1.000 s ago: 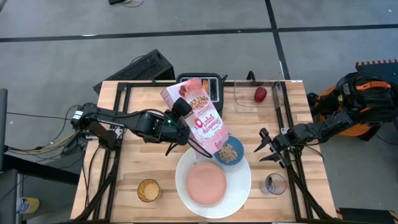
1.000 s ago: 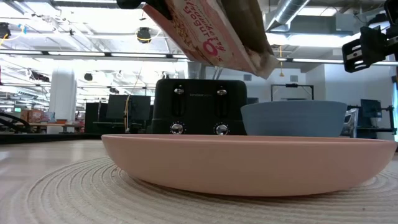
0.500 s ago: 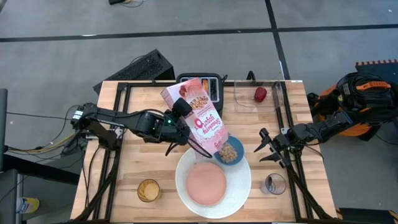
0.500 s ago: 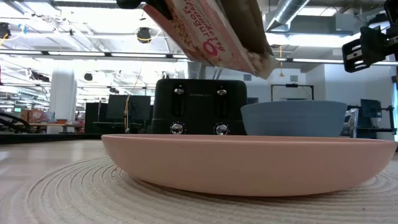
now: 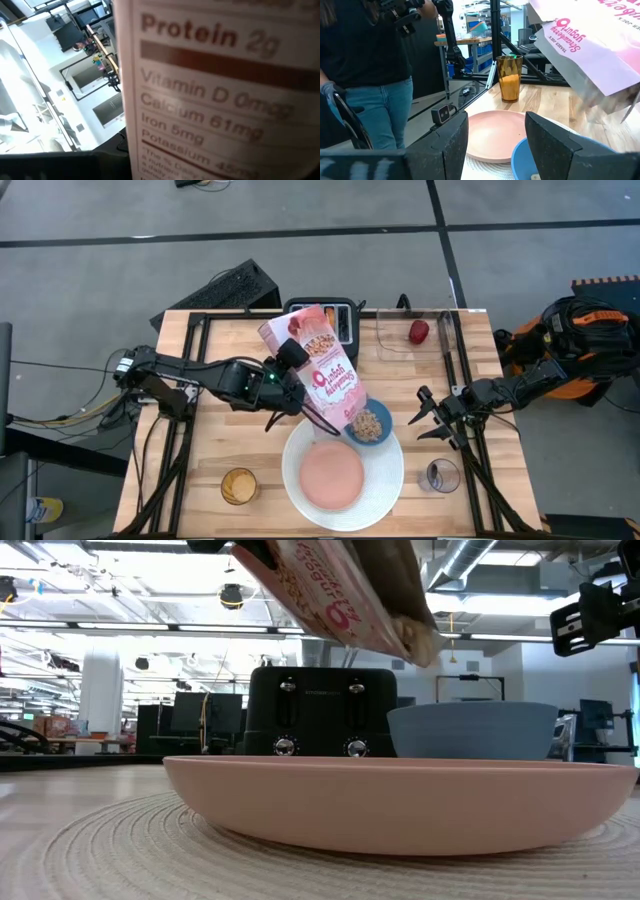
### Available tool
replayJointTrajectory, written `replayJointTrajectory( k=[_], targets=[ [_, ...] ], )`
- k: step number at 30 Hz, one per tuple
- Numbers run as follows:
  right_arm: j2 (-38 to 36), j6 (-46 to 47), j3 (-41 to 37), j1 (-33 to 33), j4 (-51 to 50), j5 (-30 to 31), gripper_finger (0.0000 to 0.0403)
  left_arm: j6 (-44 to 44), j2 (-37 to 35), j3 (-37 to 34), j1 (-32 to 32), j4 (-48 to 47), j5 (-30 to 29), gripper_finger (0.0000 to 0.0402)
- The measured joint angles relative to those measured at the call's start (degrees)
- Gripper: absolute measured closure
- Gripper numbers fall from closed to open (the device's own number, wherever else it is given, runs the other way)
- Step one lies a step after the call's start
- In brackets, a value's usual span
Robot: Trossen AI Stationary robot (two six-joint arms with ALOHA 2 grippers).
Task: Arrange a breakfast setting
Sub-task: Pour the cereals into the blue bowl
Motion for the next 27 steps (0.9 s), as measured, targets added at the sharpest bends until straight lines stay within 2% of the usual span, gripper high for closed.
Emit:
replayJointTrajectory(
  k=[27],
  targets=[
    [0.0,0.0,0.0,0.0,0.0,0.0,0.0186,0.5,0.0,0.0,-0.4,2.5,0.0,0.0255]
  ],
)
